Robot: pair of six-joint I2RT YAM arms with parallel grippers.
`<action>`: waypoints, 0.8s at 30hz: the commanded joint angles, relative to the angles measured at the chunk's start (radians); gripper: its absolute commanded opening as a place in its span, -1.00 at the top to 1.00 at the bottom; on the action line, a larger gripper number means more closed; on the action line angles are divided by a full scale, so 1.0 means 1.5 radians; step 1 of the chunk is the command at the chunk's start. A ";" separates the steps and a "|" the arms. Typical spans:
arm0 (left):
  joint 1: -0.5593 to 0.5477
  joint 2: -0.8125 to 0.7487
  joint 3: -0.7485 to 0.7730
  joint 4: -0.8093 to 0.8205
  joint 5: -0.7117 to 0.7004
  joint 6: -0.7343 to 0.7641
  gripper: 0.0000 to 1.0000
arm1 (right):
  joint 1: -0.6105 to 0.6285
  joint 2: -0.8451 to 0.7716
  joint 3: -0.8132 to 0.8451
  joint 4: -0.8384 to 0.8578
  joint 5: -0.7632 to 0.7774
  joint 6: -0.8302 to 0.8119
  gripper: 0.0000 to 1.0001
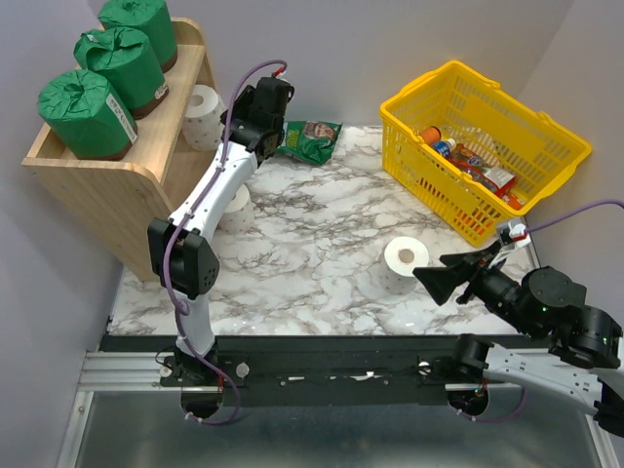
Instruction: Place and organize the paper towels onto the shelf
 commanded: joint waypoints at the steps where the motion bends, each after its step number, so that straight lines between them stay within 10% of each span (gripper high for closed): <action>1: 0.030 0.040 0.043 -0.004 -0.006 -0.005 -0.04 | -0.001 -0.002 0.021 0.001 0.022 -0.010 -0.85; 24: 0.091 0.091 0.096 -0.037 -0.081 -0.042 -0.05 | -0.002 0.012 0.033 0.006 0.024 -0.017 -0.85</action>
